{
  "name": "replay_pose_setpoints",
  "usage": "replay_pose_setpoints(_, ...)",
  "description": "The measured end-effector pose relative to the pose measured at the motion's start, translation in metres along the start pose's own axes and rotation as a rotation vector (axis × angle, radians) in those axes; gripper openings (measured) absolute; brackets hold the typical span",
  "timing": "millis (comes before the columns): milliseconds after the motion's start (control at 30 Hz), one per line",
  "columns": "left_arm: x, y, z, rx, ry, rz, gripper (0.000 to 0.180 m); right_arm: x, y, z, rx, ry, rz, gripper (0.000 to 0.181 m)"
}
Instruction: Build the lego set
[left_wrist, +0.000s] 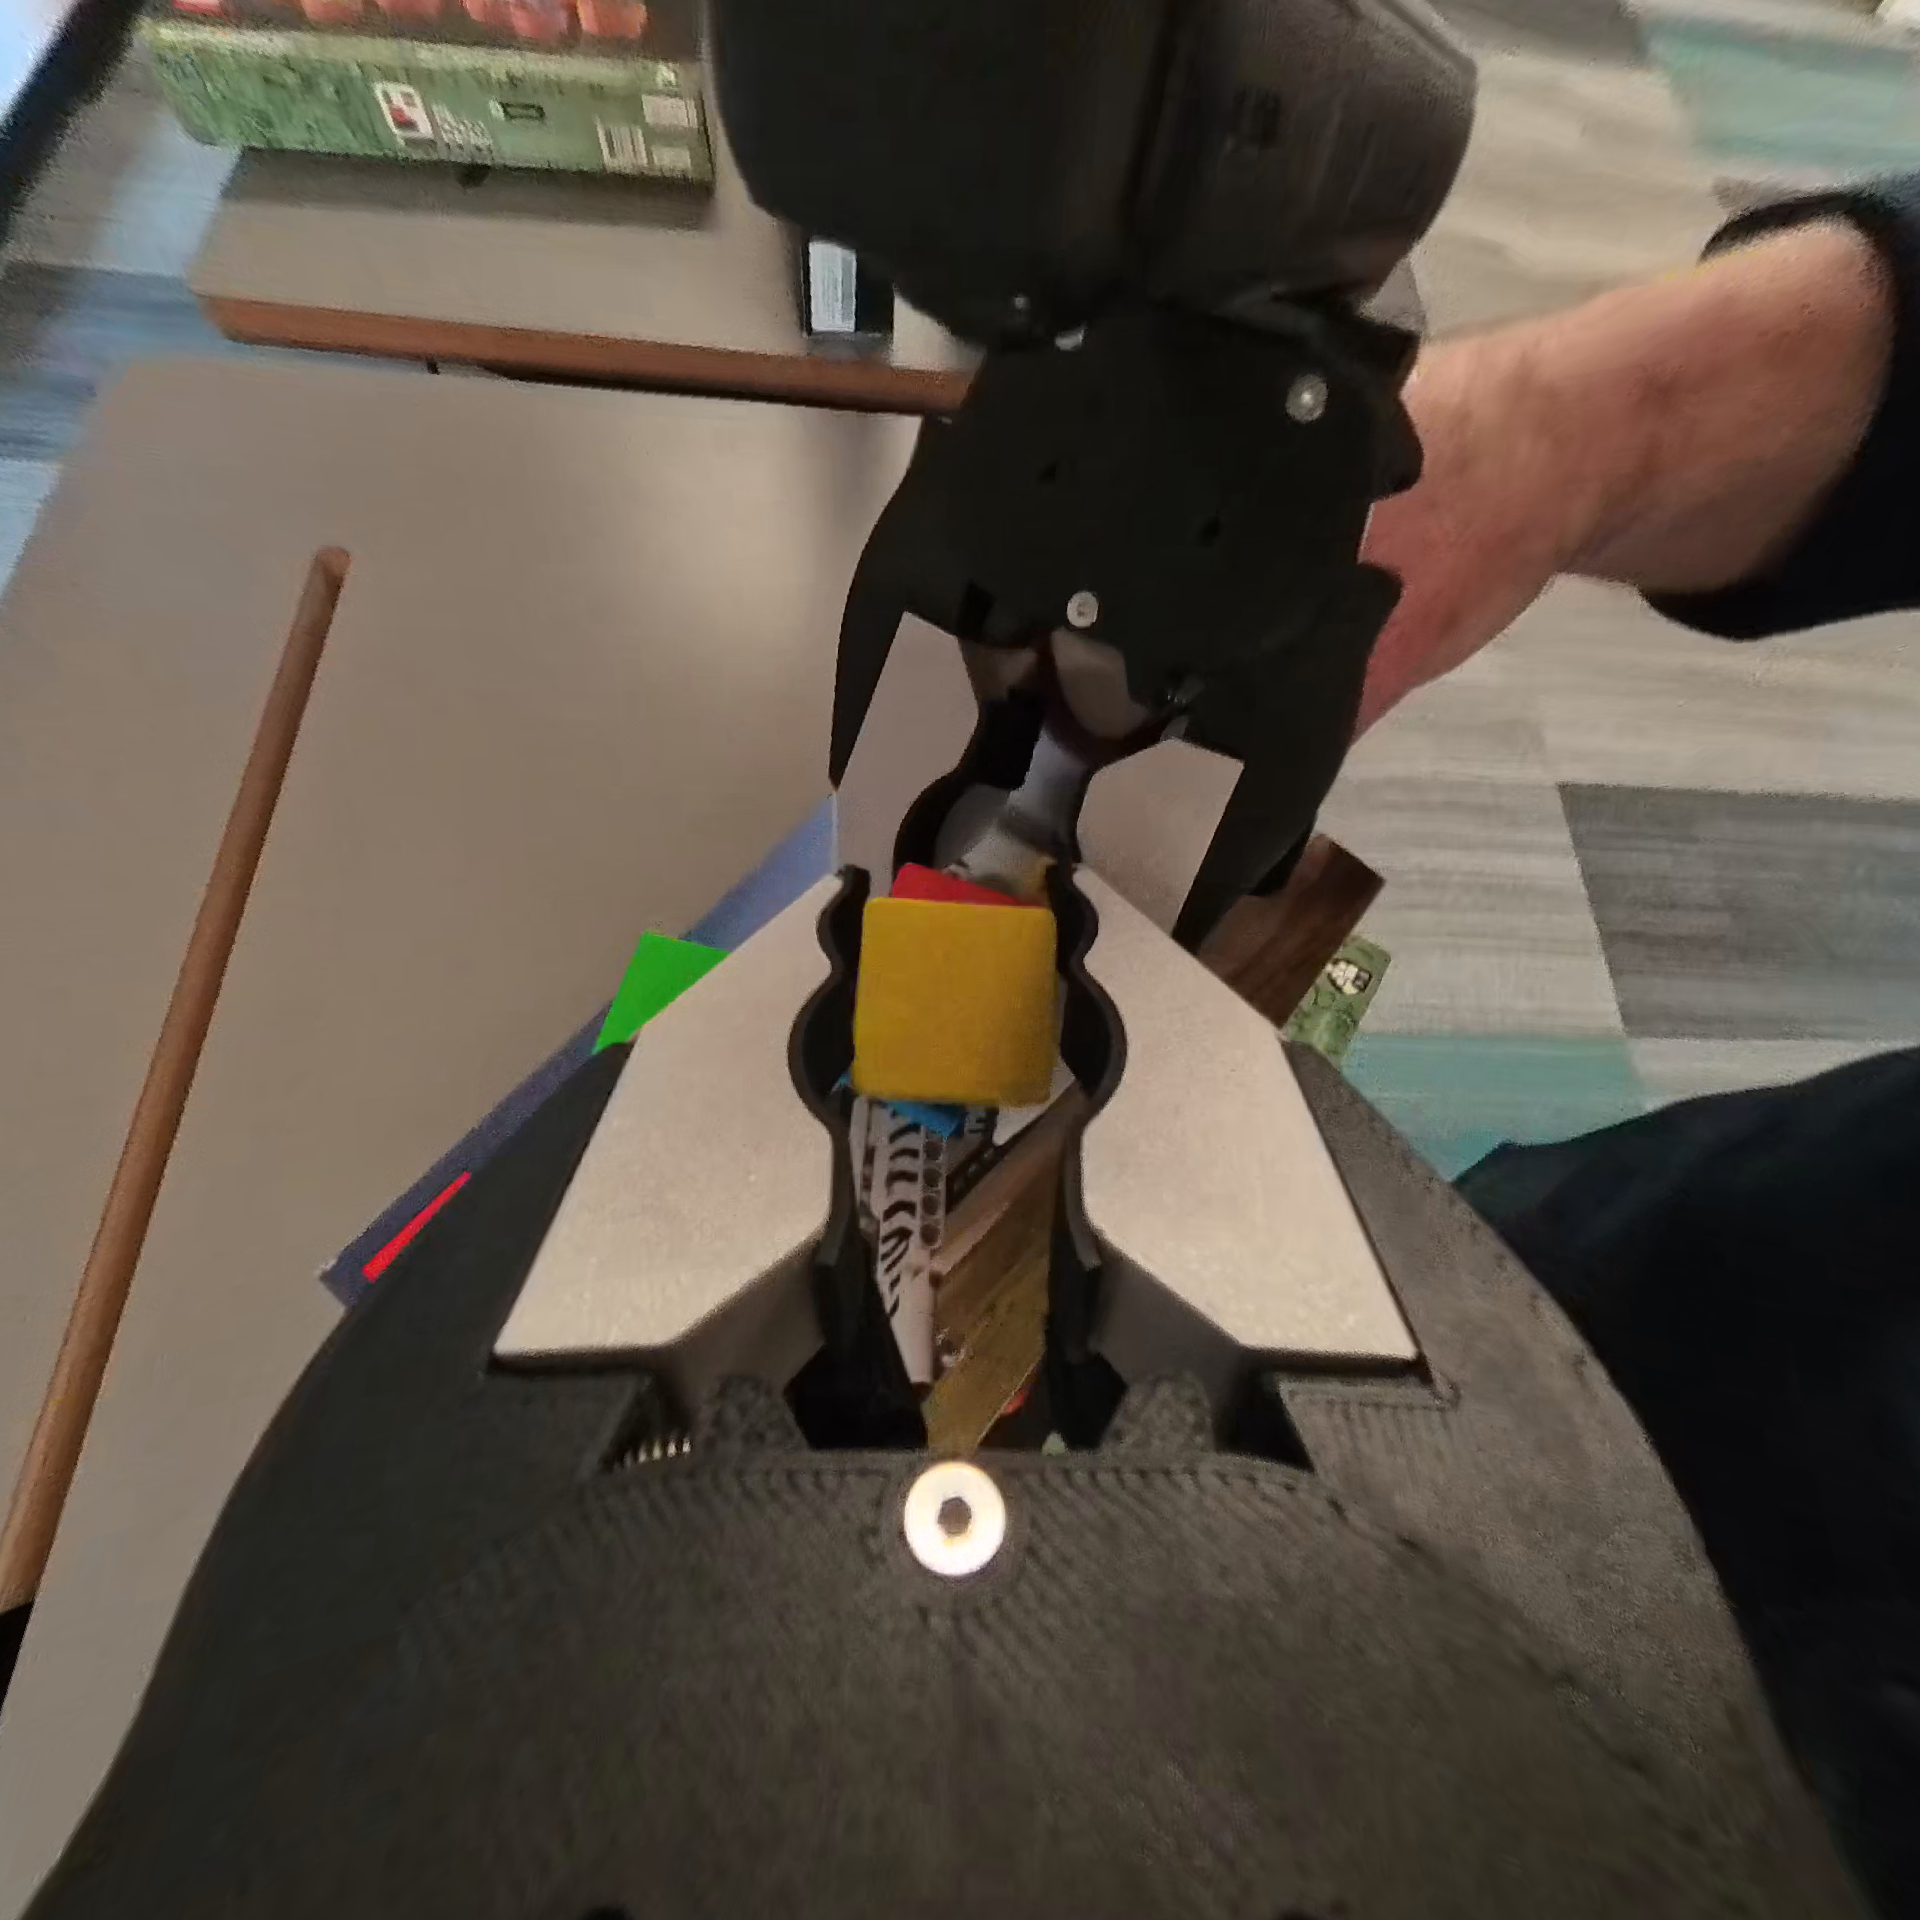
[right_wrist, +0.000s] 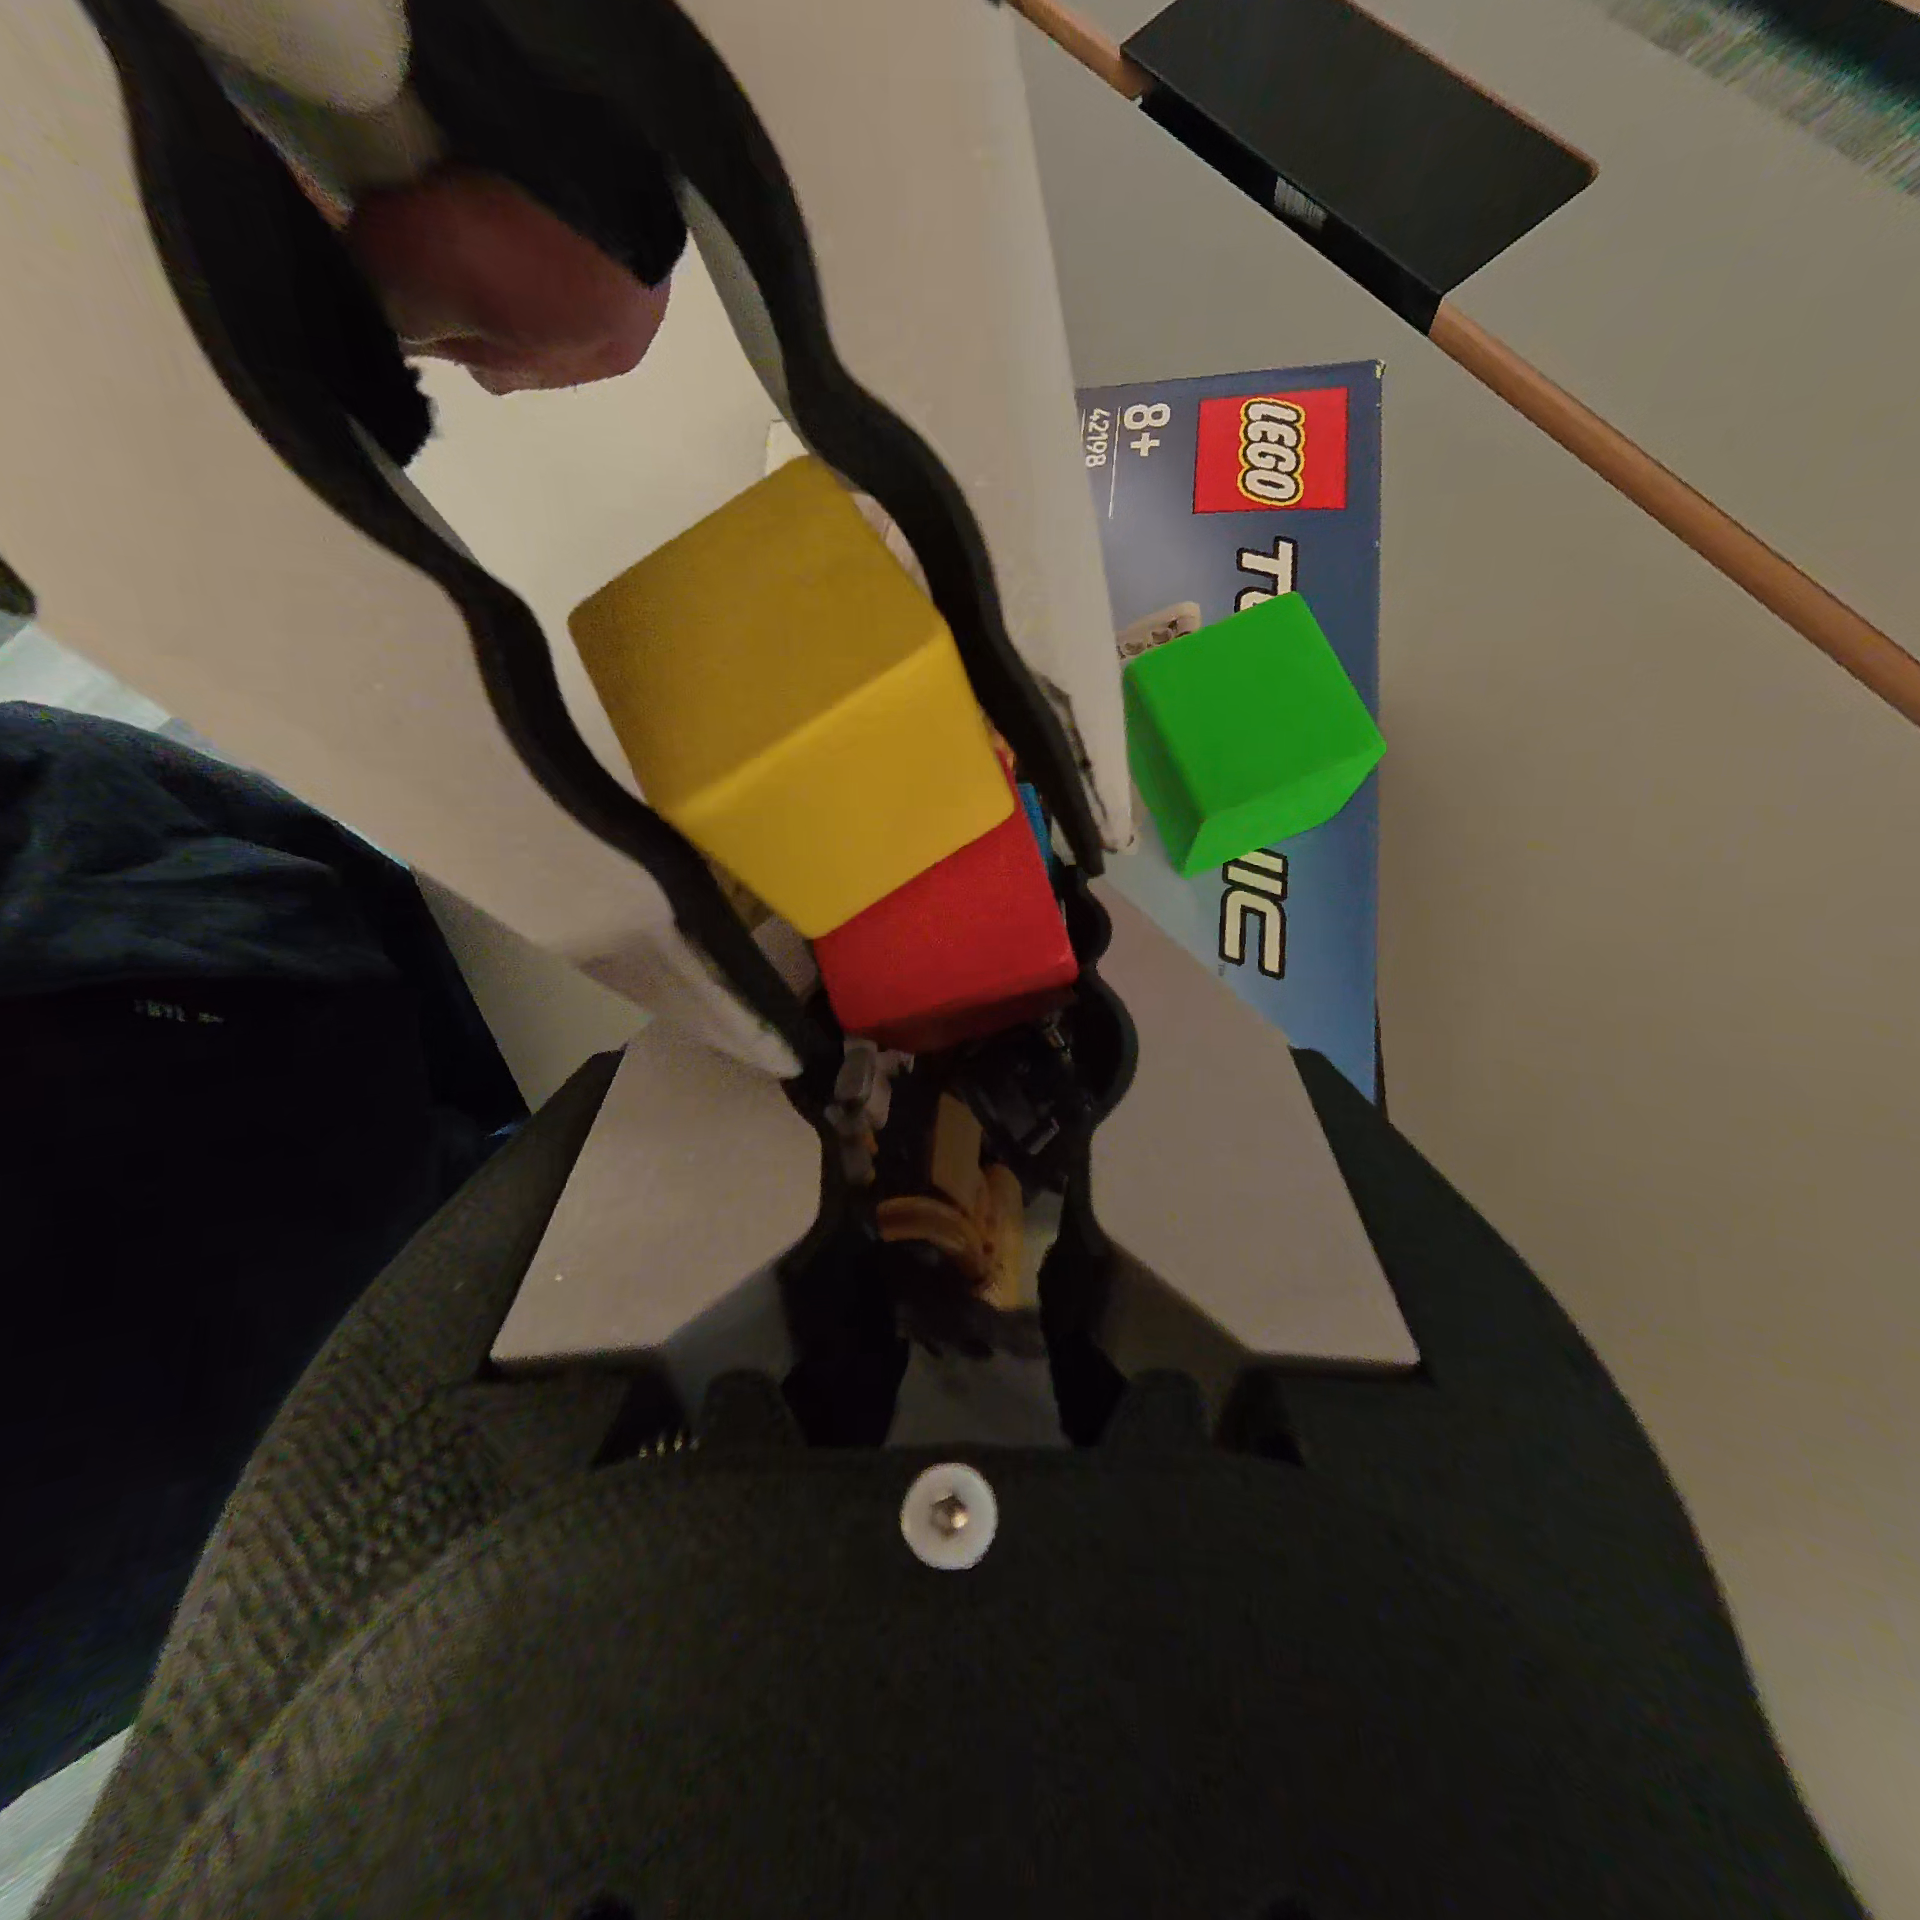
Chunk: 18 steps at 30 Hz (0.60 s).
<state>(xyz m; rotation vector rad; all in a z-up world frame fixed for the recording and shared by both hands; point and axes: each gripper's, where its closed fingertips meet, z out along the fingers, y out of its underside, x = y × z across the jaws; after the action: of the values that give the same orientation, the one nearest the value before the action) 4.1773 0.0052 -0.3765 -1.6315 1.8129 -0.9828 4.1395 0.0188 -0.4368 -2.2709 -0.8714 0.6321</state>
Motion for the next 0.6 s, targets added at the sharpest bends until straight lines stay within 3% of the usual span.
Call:
replay_pose_setpoints(167, 0.002, 0.001, 0.000, 0.015, 0.028, -0.015, 0.049, 0.000, 0.001, -0.001, 0.006, 0.005, 0.006, 0.039)
replay_pose_setpoints(267, 0.003, 0.005, 0.001, 0.034, 0.048, -0.034, 0.038, 0.000, 0.000, 0.000, 0.015, 0.005, 0.012, 0.039)
replay_pose_setpoints(367, -0.001, 0.010, -0.006, 0.082, 0.048, -0.074, 0.040, 0.001, 0.000, -0.001, 0.013, 0.008, 0.023, 0.039)
replay_pose_setpoints(467, -0.013, 0.023, -0.033, 0.125, -0.016, -0.136, 0.051, 0.000, 0.001, -0.002, 0.012, 0.012, 0.023, 0.040)
replay_pose_setpoints(567, -0.034, 0.071, -0.059, 0.075, -0.151, -0.266, 0.074, 0.000, 0.002, -0.003, 0.011, 0.017, 0.025, 0.040)
replay_pose_setpoints(600, -0.037, 0.088, -0.065, 0.057, -0.190, -0.293, 0.073, 0.000, 0.002, -0.003, 0.014, 0.018, 0.027, 0.040)
